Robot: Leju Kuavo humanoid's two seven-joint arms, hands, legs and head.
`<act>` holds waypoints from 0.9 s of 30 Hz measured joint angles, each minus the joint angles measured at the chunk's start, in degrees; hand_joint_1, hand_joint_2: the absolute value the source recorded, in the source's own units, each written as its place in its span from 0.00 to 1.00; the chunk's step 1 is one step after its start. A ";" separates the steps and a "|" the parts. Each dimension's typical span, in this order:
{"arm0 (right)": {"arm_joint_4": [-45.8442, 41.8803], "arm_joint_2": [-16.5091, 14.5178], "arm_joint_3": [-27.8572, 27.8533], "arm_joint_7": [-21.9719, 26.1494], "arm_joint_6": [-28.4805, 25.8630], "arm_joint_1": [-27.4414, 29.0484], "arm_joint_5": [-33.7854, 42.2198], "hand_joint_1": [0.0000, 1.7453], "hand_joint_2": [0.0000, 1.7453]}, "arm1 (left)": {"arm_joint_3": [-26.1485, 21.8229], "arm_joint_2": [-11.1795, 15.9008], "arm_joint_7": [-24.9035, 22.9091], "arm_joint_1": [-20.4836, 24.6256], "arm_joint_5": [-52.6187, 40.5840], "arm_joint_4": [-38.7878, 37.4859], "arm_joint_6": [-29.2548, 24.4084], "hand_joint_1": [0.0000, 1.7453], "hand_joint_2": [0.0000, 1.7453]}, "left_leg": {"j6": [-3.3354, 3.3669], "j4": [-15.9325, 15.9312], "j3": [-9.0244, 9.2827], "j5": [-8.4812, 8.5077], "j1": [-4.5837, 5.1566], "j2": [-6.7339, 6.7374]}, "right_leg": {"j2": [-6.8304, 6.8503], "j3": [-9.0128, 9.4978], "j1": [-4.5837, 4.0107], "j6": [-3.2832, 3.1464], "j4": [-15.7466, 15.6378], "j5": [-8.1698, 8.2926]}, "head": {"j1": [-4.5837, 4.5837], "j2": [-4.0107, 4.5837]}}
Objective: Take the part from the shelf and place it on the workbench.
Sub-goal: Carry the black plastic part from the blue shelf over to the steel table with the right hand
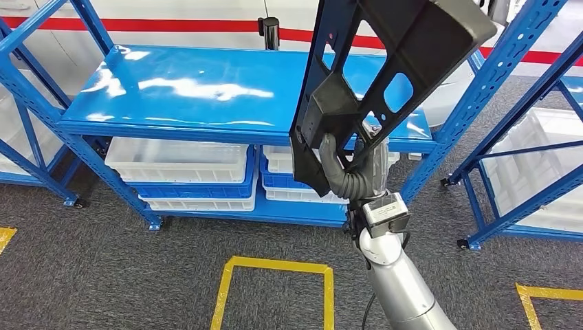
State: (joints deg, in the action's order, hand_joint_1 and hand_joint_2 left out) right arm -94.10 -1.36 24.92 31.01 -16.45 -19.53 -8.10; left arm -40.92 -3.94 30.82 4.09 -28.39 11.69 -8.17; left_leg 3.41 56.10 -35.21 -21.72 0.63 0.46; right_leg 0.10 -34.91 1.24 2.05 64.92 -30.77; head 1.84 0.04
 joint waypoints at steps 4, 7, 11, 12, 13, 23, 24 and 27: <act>-0.08 0.03 0.01 0.13 0.01 -0.02 0.08 1.00 1.00 | -0.05 -0.14 0.09 -0.03 0.06 0.00 -0.22 0.00 1.00 | -1.08 0.98 -1.39 1.12 0.29 0.01 | 0.03 5.12 -0.60 -1.04 -8.76 2.54 | 0.17 -0.01; -0.08 0.00 0.02 0.18 0.02 -0.11 0.06 1.00 1.00 | -0.17 -0.11 0.10 -0.11 0.09 0.00 -0.25 0.00 1.00 | -2.12 1.91 -2.49 0.67 -0.06 -0.21 | 0.04 4.01 0.01 -2.25 -8.74 4.03 | 0.16 0.00; -0.08 -0.13 0.00 0.20 0.02 -0.13 0.04 1.00 1.00 | -0.25 -0.12 0.10 -0.15 0.09 0.00 -0.27 0.00 1.00 | -3.68 13.50 -6.38 -8.53 -1.16 -0.43 | 0.11 1.31 0.13 -3.14 -8.74 6.46 | 0.36 0.00; -0.08 -0.13 0.00 0.20 0.02 -0.09 0.04 1.00 1.00 | -0.26 -0.11 0.10 -0.15 0.09 0.00 -0.27 0.00 1.00 | -3.92 15.86 -6.51 -9.94 -1.38 -0.43 | 0.09 0.40 0.06 -3.08 -8.67 7.12 | 0.36 0.00; -0.08 -0.13 0.00 0.20 0.02 -0.06 0.04 1.00 1.00 | -0.26 -0.12 0.10 -0.14 0.09 0.00 -0.27 0.00 1.00 | -4.05 16.01 -5.37 -10.36 -1.55 -0.42 | 0.05 -0.49 0.03 -2.95 -8.59 7.78 | 0.38 0.00; -0.28 -0.24 0.02 0.43 -0.21 -0.33 -0.13 1.00 1.00 | -0.28 -0.10 0.37 0.37 -0.23 0.03 -1.34 0.00 1.00 | 0.04 -0.76 4.14 -3.40 -0.74 -0.40 | -0.01 -3.61 -0.13 -0.58 -8.85 10.29 | 0.34 0.00; -0.30 -0.15 0.02 0.45 -0.29 -0.35 -0.13 1.00 1.00 | -0.28 -0.16 0.38 0.39 -0.26 0.02 -1.46 0.00 1.00 | 0.31 -1.17 3.39 -2.26 -0.80 -0.25 | -0.04 -4.67 -0.19 -1.13 -6.33 7.50 | 0.25 0.00; -0.28 0.13 0.03 0.54 -0.36 -0.33 -0.13 1.00 1.00 | -0.28 -0.24 0.44 0.37 -0.35 0.02 -1.60 0.00 1.00 | 0.52 -1.19 0.35 0.40 -0.55 -0.03 | -0.04 -7.23 -0.13 -1.69 5.58 -0.45 | 0.06 0.00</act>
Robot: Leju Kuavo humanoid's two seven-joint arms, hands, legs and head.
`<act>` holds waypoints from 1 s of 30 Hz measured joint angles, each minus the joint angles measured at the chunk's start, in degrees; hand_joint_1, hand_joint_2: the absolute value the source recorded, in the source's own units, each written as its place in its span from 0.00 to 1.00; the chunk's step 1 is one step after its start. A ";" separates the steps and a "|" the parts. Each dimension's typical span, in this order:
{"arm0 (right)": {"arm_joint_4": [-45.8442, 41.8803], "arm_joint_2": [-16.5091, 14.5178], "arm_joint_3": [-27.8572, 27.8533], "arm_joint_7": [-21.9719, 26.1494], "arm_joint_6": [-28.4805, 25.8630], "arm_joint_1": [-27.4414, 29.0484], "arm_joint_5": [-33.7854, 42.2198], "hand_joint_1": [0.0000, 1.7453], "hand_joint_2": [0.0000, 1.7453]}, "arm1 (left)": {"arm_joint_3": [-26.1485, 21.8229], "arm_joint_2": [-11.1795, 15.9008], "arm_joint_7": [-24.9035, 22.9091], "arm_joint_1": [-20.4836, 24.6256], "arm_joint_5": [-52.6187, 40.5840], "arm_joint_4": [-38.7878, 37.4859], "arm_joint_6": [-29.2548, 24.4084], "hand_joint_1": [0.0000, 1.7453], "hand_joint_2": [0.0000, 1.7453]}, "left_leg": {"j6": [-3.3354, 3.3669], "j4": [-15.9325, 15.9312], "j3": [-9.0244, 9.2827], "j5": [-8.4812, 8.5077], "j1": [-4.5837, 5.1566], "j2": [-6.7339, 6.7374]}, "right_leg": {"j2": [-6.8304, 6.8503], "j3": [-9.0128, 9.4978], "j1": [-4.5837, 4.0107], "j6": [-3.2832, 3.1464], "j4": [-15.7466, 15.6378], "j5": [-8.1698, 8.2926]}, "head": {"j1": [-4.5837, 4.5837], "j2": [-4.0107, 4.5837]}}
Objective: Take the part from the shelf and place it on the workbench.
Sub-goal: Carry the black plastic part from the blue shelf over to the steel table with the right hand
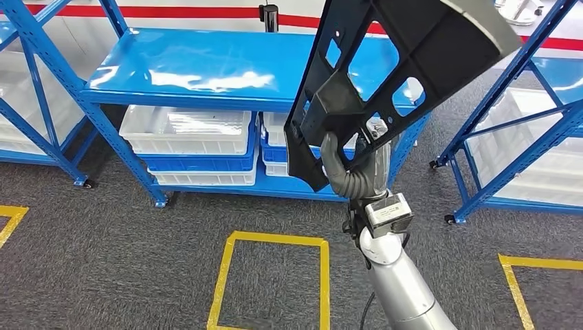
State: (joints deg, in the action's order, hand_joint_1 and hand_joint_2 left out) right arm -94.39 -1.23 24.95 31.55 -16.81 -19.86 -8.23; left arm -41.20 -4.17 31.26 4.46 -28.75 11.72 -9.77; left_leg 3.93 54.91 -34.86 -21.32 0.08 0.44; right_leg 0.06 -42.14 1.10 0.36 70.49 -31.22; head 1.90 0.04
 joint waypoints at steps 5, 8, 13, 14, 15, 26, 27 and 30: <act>0.03 0.40 0.02 0.21 0.08 0.00 0.01 1.00 1.00 | -0.01 -0.18 0.24 -0.04 -0.06 0.00 -0.15 0.00 1.00 | -0.91 0.78 -5.19 3.67 0.25 -0.01 | 0.06 11.66 -0.15 1.93 -7.23 1.40 | -0.09 0.00; 0.04 0.43 0.05 0.44 0.09 0.00 -0.17 1.00 1.00 | -0.02 -0.30 0.76 -0.15 -0.36 0.00 -0.72 0.00 1.00 | -2.16 1.22 -6.11 5.11 0.27 -0.05 | 0.05 17.46 -0.94 0.36 -16.09 -1.14 | 0.33 0.00; 0.12 0.54 0.35 0.99 -0.05 0.13 -0.85 1.00 1.00 | -0.07 -0.21 1.09 -0.57 -0.86 -0.04 -1.03 0.00 1.00 | -4.43 6.26 -7.75 -0.61 -0.97 -0.57 | 0.92 16.19 -0.02 -2.43 -16.43 1.26 | 0.51 0.00; 0.13 0.56 0.39 1.06 -0.14 0.26 -1.05 1.00 1.00 | -0.07 -0.23 1.09 -0.59 -0.92 -0.04 -1.03 0.00 1.00 | -4.90 9.91 -8.61 -3.08 -1.20 -0.57 | 1.22 15.87 -0.09 -2.56 -16.36 1.59 | 0.54 0.00; 0.15 0.59 0.42 1.10 -0.24 0.41 -1.21 1.00 1.00 | -0.07 -0.22 1.08 -0.61 -0.95 -0.04 -1.03 0.00 1.00 | -5.32 13.35 -9.32 -4.61 -1.39 -0.57 | 1.52 15.61 -0.19 -2.48 -16.24 1.81 | 0.54 0.00; 0.19 0.90 1.08 1.25 -0.94 0.99 -1.91 1.00 1.00 | -0.09 0.31 0.91 -0.63 -1.65 -0.02 -1.49 0.00 1.00 | -1.08 0.23 1.41 -0.85 -0.13 1.19 | 3.32 14.37 -0.59 -0.55 -15.19 1.80 | 0.51 0.00; 0.17 1.01 1.13 1.27 -1.03 1.00 -1.96 1.00 1.00 | -0.09 0.26 0.84 -0.54 -1.69 -0.02 -1.53 0.00 1.00 | -0.54 -0.68 1.75 -0.34 -0.32 0.83 | 2.30 13.33 -0.60 -0.70 -13.20 0.76 | 0.44 0.00; 0.20 1.48 1.24 1.27 -1.11 1.50 -2.03 1.00 1.00 | -0.09 0.09 0.60 -0.30 -1.66 -0.02 -1.61 0.00 1.00 | -0.23 -1.29 1.52 0.25 -0.62 -0.68 | 0.22 7.24 0.11 -0.92 -1.89 -3.41 | 0.30 0.00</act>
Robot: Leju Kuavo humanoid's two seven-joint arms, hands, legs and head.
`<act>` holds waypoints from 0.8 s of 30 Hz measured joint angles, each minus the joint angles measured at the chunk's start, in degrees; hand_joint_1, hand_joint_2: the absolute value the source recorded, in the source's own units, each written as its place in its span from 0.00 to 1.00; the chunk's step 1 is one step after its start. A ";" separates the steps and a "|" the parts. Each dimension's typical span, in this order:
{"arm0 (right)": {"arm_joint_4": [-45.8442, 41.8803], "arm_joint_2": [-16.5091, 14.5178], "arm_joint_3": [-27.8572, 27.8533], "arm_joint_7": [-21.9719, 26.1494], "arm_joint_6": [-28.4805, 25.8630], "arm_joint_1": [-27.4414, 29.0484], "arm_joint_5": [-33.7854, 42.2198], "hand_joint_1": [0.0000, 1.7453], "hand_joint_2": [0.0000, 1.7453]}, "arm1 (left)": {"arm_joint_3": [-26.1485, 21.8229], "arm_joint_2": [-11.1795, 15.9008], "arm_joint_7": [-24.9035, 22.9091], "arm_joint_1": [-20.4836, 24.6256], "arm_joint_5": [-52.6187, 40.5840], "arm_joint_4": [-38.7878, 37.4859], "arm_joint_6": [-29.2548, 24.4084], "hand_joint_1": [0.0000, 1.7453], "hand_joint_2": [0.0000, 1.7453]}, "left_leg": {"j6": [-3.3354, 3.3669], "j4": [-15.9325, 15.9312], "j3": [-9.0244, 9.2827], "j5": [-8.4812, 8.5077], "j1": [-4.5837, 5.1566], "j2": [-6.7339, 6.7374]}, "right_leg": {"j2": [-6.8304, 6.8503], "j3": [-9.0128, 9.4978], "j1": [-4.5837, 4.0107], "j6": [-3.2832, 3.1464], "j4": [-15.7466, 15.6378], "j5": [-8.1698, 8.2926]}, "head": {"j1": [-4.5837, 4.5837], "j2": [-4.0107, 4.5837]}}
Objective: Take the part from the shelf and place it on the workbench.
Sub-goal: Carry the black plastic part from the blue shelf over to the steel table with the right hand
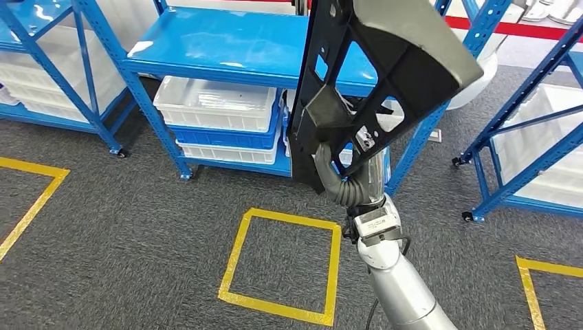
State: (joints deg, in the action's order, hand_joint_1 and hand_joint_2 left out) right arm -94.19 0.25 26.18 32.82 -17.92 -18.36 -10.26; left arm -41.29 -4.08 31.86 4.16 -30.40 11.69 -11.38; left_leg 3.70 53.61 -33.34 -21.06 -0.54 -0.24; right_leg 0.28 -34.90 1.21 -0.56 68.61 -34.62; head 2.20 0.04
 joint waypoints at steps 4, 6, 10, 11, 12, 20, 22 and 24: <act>0.03 0.25 0.22 -0.01 0.32 0.30 -0.06 1.00 1.00 | -0.15 -0.38 -0.09 -0.13 0.45 0.00 -0.26 0.00 1.00 | -1.19 1.36 -1.06 -0.06 -0.84 -2.61 | -0.61 0.54 1.64 3.31 -3.62 3.63 | 0.01 0.00; 0.08 0.23 0.39 0.06 0.51 0.28 -0.09 1.00 1.00 | -0.34 -0.30 -0.09 -0.15 0.52 0.02 -0.51 0.00 1.00 | -2.49 3.40 -2.40 -0.72 -1.11 -3.81 | -1.75 2.93 2.07 4.15 -9.31 5.85 | -0.11 0.00; 0.14 -0.05 1.14 0.39 0.59 0.76 -0.15 1.00 1.00 | -0.66 -0.25 -0.17 -0.86 0.50 -0.02 -0.94 0.00 1.00 | -3.61 4.87 -4.01 -0.82 -1.53 -4.41 | -1.34 2.74 1.80 2.26 -9.56 6.42 | 0.00 0.00; 0.14 -0.15 1.28 0.45 0.59 0.80 -0.16 1.00 1.00 | -0.77 -0.26 -0.19 -1.03 0.47 -0.02 -1.03 0.00 1.00 | -3.69 5.59 -4.33 -1.30 -1.65 -3.60 | -1.04 2.73 1.74 1.94 -9.53 6.58 | 0.02 0.00; 0.14 -0.23 1.38 0.50 0.59 0.81 -0.16 1.00 1.00 | -0.87 -0.27 -0.20 -1.07 0.46 -0.02 -1.09 0.00 1.00 | -3.80 7.43 -5.10 -2.53 -1.73 -2.46 | -0.70 2.70 1.67 1.71 -9.55 6.69 | 0.07 0.00; 0.09 -0.44 1.54 0.56 0.59 1.12 -0.17 1.00 1.00 | -1.03 -0.27 -0.21 -0.94 0.44 0.01 -1.15 0.00 1.00 | -1.09 12.88 -5.72 -5.53 -0.36 1.86 | 3.14 2.52 -0.33 1.26 -9.63 6.66 | 0.10 0.00; 0.02 -0.57 1.54 0.56 0.59 1.08 -0.17 1.00 1.00 | -1.05 -0.16 -0.19 -0.81 0.39 0.05 -1.15 0.00 1.00 | 0.45 7.53 -2.67 -4.30 0.84 3.82 | 4.09 2.62 -0.47 1.26 -9.78 6.64 | 0.01 0.00; 0.00 -0.66 1.55 0.58 0.59 1.12 -0.18 1.00 1.00 | -1.13 -0.04 -0.16 -0.74 0.36 0.08 -1.18 0.00 1.00 | 1.04 6.48 -2.37 -4.21 1.55 3.85 | 5.19 2.81 -0.36 1.42 -10.18 6.71 | -0.02 0.00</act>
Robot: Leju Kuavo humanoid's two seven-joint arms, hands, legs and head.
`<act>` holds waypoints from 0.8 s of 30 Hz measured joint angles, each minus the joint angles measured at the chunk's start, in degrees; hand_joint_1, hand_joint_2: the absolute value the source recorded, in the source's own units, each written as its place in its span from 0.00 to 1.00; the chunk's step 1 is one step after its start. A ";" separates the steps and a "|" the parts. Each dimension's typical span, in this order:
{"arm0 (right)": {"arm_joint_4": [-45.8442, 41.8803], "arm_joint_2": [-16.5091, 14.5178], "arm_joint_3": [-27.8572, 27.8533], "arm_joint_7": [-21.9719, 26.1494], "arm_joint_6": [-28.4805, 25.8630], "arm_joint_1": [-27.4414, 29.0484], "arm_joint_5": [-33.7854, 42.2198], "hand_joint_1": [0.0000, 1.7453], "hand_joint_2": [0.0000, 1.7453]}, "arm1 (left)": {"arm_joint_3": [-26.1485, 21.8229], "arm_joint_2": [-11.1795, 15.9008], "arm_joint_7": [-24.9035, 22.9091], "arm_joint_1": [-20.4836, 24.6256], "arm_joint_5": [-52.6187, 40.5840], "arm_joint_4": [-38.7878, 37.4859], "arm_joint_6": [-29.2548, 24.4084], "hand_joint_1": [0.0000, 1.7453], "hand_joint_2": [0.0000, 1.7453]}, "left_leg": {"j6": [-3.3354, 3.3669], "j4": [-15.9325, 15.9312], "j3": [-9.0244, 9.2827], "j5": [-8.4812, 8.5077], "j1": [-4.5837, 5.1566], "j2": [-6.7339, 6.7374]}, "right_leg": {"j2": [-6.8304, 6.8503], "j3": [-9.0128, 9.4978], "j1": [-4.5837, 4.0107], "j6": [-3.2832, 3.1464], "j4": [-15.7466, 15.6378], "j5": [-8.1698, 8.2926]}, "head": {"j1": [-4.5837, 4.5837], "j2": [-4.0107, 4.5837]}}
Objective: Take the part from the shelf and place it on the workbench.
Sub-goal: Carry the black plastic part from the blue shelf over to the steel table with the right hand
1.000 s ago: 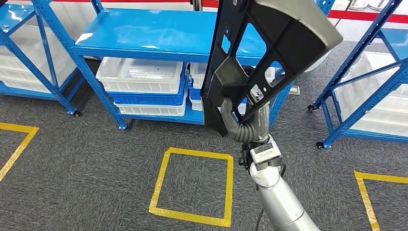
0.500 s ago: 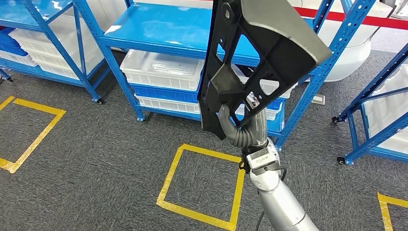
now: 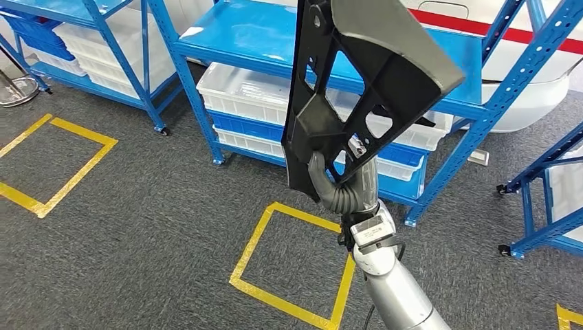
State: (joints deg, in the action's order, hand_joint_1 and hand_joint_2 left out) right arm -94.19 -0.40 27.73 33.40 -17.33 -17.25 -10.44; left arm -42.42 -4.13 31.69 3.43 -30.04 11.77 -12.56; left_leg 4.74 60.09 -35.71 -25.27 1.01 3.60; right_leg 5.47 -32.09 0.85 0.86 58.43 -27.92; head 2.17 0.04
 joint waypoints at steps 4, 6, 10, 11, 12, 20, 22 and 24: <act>-0.08 -0.03 0.02 0.03 0.00 -0.17 -0.02 1.00 1.00 | -0.11 -0.09 -0.01 0.05 0.02 -0.02 -0.02 0.00 1.00 | 0.09 -4.05 1.93 2.30 -0.52 -2.50 | -2.61 -1.43 -0.30 0.03 3.03 -1.82 | -0.14 0.00; -0.05 0.24 0.03 0.04 0.00 -0.02 -0.02 1.00 1.00 | -0.11 -0.25 -0.02 0.29 0.03 -0.03 0.02 0.00 1.00 | 0.06 -4.41 1.86 2.65 -0.48 -3.88 | -4.68 -4.76 -0.08 -0.41 9.84 -4.60 | -0.17 0.00; 0.01 0.60 0.03 0.04 -0.03 0.35 -0.05 1.00 1.00 | -0.11 -0.52 -0.13 0.23 -0.05 -0.07 0.05 0.00 1.00 | -0.41 -4.07 1.53 2.74 -0.52 -7.11 | -5.52 -5.12 0.35 1.24 9.31 -2.97 | -0.20 0.00; 0.00 0.61 0.03 0.07 -0.10 0.33 -0.11 1.00 1.00 | -0.11 -0.56 -0.23 0.19 -0.18 -0.07 0.05 0.00 1.00 | -0.68 -3.73 1.42 2.63 -0.56 -7.82 | -6.20 -3.22 0.57 1.73 5.22 -1.30 | -0.20 0.00; -0.02 0.59 0.04 0.13 -0.24 0.39 -0.20 1.00 1.00 | -0.11 -0.58 -0.36 0.19 -0.36 -0.08 0.05 0.00 1.00 | -1.03 -3.30 1.20 2.44 -0.48 -8.48 | -6.84 -1.62 0.67 1.85 1.80 -0.05 | -0.21 0.00; -2.24 -0.10 0.32 0.45 -1.17 2.97 -1.39 1.00 1.00 | -0.05 -0.48 -1.72 -0.30 -2.70 -0.12 -0.62 0.00 1.00 | -3.66 4.29 -2.91 -1.62 -0.83 -5.62 | -5.26 0.49 1.04 -1.30 -1.31 1.01 | 0.47 0.00; -2.60 -0.15 0.33 0.46 -1.28 3.83 -1.40 1.00 1.00 | -0.05 -0.40 -2.00 -0.22 -2.73 -0.13 -0.64 0.00 1.00 | -4.27 11.80 -6.85 -4.80 -1.39 -4.06 | -4.21 0.62 0.82 -1.65 -1.30 0.80 | 0.62 0.00; -3.01 -0.14 0.29 0.47 -1.59 4.79 -1.54 1.00 1.00 | -0.05 -0.42 -1.87 -0.31 -2.79 -0.14 -0.31 0.00 1.00 | -4.50 14.18 -8.51 -4.64 -1.82 -3.66 | -3.13 0.75 0.71 -1.71 -1.29 0.54 | 0.62 0.00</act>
State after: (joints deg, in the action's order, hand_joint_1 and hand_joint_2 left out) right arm -97.20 -0.55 28.03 33.87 -18.92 -12.45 -11.98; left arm -42.47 -4.55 29.82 3.12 -32.83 11.63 -12.86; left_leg 0.24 74.27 -44.22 -29.91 -0.81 -0.05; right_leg 2.33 -31.34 1.56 -0.85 57.14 -27.38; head 2.80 0.04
